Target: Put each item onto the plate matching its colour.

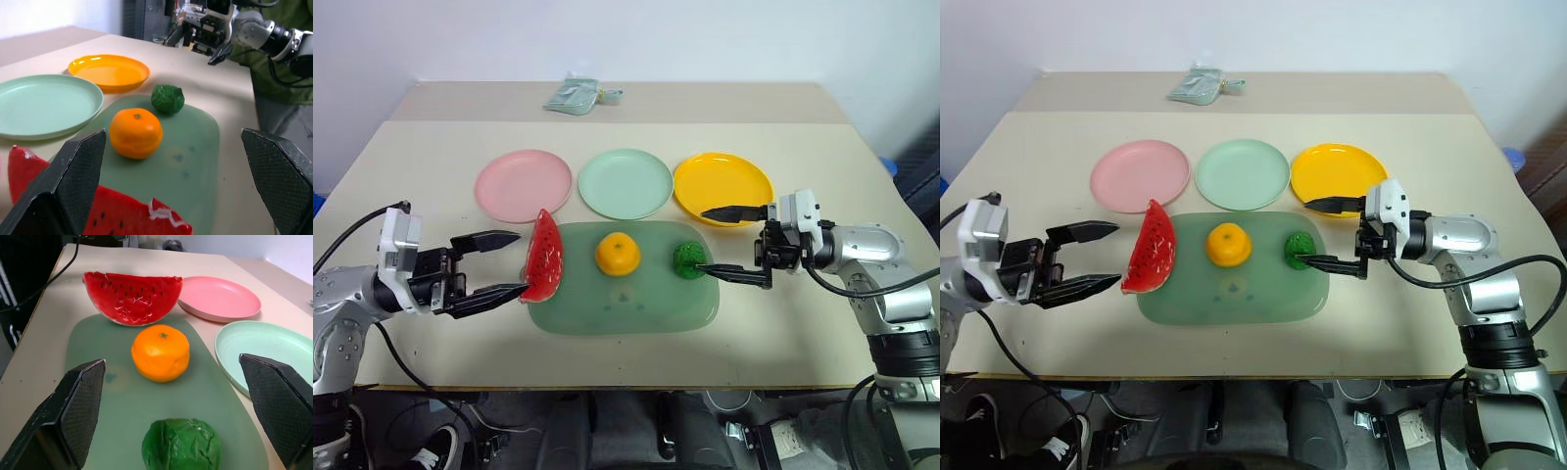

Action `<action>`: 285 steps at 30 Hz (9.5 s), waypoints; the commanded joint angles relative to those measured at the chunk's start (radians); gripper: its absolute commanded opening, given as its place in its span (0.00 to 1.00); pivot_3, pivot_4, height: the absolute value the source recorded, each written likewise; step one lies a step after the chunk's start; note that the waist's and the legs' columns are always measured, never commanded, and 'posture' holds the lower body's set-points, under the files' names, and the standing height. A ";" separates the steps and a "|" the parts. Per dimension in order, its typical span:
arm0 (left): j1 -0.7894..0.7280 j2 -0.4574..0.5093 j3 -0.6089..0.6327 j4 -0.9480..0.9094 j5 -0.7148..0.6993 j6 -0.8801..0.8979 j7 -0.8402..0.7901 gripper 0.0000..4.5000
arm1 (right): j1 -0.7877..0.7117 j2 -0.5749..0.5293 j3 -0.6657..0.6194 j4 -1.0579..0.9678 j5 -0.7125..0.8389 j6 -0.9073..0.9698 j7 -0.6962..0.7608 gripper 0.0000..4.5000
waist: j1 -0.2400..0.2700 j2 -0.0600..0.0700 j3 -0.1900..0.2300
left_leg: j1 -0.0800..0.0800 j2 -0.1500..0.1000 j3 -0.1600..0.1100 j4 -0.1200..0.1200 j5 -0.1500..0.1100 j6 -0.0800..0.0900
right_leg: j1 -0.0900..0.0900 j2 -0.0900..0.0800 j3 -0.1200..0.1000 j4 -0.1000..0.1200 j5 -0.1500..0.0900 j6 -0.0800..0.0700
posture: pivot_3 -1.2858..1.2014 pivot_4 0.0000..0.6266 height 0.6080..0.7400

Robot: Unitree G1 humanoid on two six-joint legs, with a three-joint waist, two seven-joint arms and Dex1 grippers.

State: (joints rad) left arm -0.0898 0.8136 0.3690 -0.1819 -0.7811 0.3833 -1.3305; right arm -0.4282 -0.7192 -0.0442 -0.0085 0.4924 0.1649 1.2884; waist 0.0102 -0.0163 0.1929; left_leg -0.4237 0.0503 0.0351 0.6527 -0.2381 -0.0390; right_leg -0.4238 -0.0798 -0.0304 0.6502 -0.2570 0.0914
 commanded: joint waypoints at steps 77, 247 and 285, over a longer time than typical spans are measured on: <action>-0.235 -0.288 -0.174 -0.489 0.025 0.892 1.375 0.07 | -0.048 0.059 0.000 0.033 -0.020 -0.038 -0.066 1.00 | 0.003 -0.001 0.000 | 0.002 -0.001 -0.003 0.002 0.000 0.000 | 0.004 0.000 0.000 0.001 0.000 0.000 | 0.52 0.24 1.00; -0.213 -0.118 -0.162 -0.024 0.103 -0.061 0.174 1.00 | -0.515 0.191 -0.005 0.485 -0.215 0.135 -0.403 0.99 | -0.025 0.000 0.000 | -0.002 0.000 0.001 -0.003 0.000 0.000 | -0.002 0.000 0.001 -0.001 0.001 0.001 | 0.52 0.24 1.00; -0.157 -0.069 -0.188 -0.018 0.123 -0.104 0.045 1.00 | -0.131 0.060 0.183 0.132 -0.269 0.137 -0.144 0.63 | -0.021 0.000 0.000 | -0.001 0.000 0.000 -0.001 0.000 0.000 | -0.001 0.000 0.000 -0.001 0.001 0.001 | 0.52 0.24 1.00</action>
State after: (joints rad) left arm -0.2477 0.7377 0.1717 -0.1762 -0.6578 0.2959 -1.2837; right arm -0.5377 -0.6593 0.1604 0.1419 0.2185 0.3195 1.1470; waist -0.0109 -0.0164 0.1930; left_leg -0.4251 0.0499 0.0354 0.6520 -0.2381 -0.0389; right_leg -0.4251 -0.0799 -0.0300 0.6491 -0.2560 0.0926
